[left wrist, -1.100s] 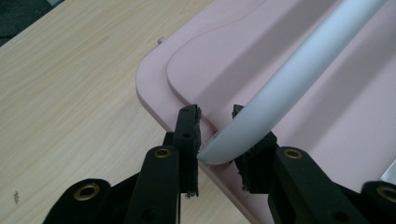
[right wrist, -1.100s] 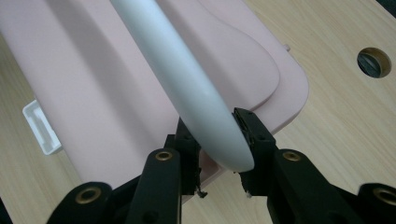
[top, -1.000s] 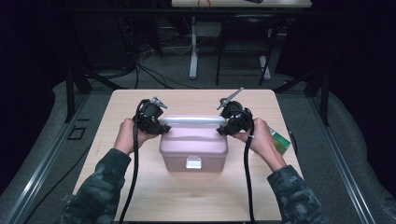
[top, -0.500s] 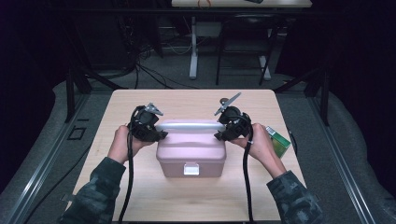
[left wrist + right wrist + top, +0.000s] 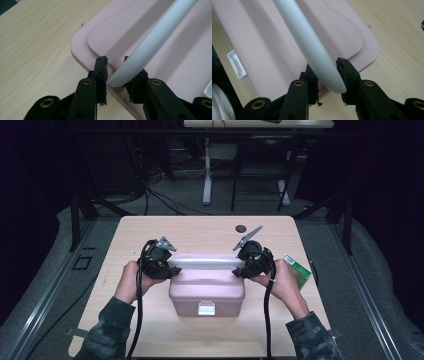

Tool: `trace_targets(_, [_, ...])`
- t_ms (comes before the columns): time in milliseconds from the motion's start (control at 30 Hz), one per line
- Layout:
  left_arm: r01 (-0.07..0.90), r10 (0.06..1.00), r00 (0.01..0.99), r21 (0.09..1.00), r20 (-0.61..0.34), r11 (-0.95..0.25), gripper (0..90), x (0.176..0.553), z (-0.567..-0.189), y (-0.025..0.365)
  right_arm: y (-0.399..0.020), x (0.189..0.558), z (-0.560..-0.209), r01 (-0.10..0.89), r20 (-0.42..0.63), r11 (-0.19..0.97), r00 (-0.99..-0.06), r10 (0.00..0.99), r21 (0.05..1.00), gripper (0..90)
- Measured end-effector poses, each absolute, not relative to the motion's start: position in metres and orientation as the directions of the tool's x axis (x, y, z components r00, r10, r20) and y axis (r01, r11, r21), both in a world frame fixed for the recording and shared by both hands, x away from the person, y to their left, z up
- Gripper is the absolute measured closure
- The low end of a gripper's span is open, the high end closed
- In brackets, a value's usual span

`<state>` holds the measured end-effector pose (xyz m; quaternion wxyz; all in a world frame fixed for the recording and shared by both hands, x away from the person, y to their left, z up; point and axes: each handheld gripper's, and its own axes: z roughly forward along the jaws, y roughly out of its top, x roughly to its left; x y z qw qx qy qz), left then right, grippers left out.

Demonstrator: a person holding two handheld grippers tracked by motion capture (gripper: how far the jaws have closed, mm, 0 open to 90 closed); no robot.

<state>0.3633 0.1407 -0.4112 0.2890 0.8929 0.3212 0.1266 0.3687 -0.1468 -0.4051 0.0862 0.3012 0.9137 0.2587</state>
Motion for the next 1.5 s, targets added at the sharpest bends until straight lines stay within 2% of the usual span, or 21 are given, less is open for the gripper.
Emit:
trace_targets(133, [0.502, 0.641, 0.766, 0.587, 0.038, -0.635, 72.5, 0.364, -0.41, 0.141, -0.145, 0.367, -0.404, 0.504, -0.01, 0.697, -0.807, 0.591, 0.51, 71.6])
trace_targets(233, [0.509, 0.634, 0.774, 0.598, -0.001, -0.62, 71.2, 0.365, -0.41, 0.144, -0.145, 0.367, -0.404, 0.502, -0.017, 0.696, -0.805, 0.593, 0.514, 71.7])
trace_targets(367, [0.515, 0.649, 0.761, 0.608, 0.0, -0.604, 43.9, 0.362, -0.409, 0.148, -0.145, 0.367, -0.405, 0.5, -0.012, 0.693, -0.807, 0.591, 0.519, 66.4])
trace_targets(400, [0.515, 0.656, 0.755, 0.618, 0.0, -0.594, 37.2, 0.358, -0.406, 0.153, -0.143, 0.367, -0.405, 0.493, -0.015, 0.689, -0.808, 0.59, 0.531, 61.4])
trace_targets(500, [0.516, 0.668, 0.744, 0.624, 0.011, -0.586, 26.2, 0.351, -0.401, 0.162, -0.141, 0.367, -0.404, 0.479, -0.019, 0.68, -0.81, 0.586, 0.555, 57.7])
trace_targets(633, [0.532, 0.694, 0.72, 0.633, 0.011, -0.563, 16.3, 0.347, -0.401, 0.173, -0.141, 0.365, -0.402, 0.462, -0.032, 0.673, -0.811, 0.584, 0.578, 59.7])
trace_targets(867, [0.586, 0.767, 0.642, 0.651, -0.009, -0.483, 15.0, 0.349, -0.417, 0.194, -0.142, 0.362, -0.398, 0.428, -0.055, 0.65, -0.808, 0.586, 0.628, 67.4])
trace_targets(1133, [0.624, 0.798, 0.602, 0.644, -0.036, -0.442, 15.1, 0.351, -0.437, 0.205, -0.143, 0.362, -0.399, 0.425, -0.058, 0.645, -0.807, 0.588, 0.636, 68.1])
trace_targets(1500, [0.64, 0.798, 0.599, 0.637, -0.064, -0.429, 14.8, 0.351, -0.447, 0.205, -0.143, 0.364, -0.399, 0.423, -0.062, 0.632, -0.798, 0.599, 0.649, 68.6])
